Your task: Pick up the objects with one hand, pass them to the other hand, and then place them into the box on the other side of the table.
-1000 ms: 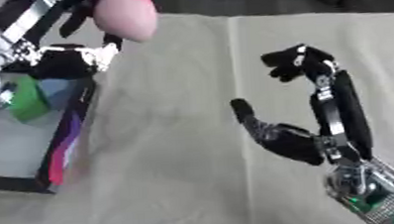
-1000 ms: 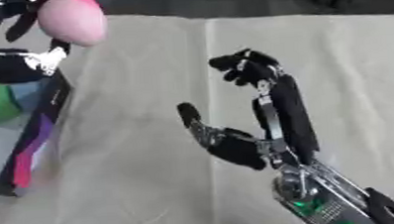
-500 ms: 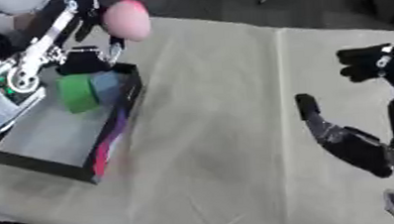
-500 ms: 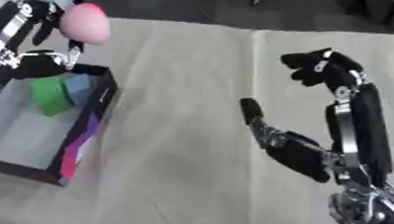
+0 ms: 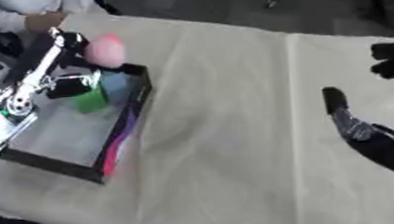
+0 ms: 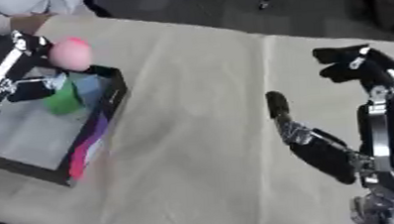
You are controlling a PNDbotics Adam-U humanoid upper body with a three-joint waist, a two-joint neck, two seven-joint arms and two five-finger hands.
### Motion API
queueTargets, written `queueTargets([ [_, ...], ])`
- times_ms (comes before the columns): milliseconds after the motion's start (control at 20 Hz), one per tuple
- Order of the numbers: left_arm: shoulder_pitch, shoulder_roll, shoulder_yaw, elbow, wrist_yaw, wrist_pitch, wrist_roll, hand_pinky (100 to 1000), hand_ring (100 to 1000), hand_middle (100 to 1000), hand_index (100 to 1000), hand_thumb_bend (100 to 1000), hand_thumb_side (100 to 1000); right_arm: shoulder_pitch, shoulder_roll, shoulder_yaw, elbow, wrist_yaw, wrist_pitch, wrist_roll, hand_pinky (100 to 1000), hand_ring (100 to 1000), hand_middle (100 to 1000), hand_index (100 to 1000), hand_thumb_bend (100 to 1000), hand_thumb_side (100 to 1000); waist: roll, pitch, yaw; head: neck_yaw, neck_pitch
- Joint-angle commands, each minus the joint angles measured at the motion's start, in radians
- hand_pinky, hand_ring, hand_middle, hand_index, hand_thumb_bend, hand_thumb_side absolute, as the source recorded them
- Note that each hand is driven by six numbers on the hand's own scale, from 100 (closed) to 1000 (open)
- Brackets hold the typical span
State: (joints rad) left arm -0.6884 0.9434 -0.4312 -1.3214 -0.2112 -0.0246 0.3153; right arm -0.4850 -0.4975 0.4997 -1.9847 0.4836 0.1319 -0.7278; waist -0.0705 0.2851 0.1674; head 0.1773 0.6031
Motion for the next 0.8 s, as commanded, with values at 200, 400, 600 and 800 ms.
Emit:
queueTargets([
  [200, 0.02, 0.051, 0.037, 0.065, -0.097, -0.036, 0.038, 802, 862, 486, 664, 524, 100, -0.016, -0.022, -0.016, -0.015, -0.002, -0.004, -0.012, 542, 566, 596, 711, 418, 372, 0.005, -0.012, 0.002, -0.006, -0.005],
  [400, 0.029, 0.056, 0.04, 0.09, -0.158, -0.01, 0.007, 948, 1000, 644, 826, 673, 100, -0.018, -0.022, -0.018, -0.015, -0.004, -0.006, -0.015, 542, 566, 596, 711, 422, 370, 0.007, -0.013, 0.0, -0.009, 0.003],
  [600, 0.03, 0.049, 0.052, 0.111, -0.22, 0.048, -0.028, 980, 1000, 676, 850, 743, 194, -0.019, -0.023, -0.022, -0.015, -0.008, -0.006, -0.018, 542, 565, 596, 712, 423, 367, 0.012, -0.013, -0.001, -0.008, 0.011],
  [800, 0.02, 0.033, 0.076, 0.091, -0.245, 0.087, -0.03, 927, 1000, 612, 799, 529, 344, -0.017, -0.025, -0.029, -0.015, -0.01, -0.003, -0.022, 543, 566, 564, 712, 427, 354, 0.014, -0.016, -0.001, -0.012, 0.016],
])
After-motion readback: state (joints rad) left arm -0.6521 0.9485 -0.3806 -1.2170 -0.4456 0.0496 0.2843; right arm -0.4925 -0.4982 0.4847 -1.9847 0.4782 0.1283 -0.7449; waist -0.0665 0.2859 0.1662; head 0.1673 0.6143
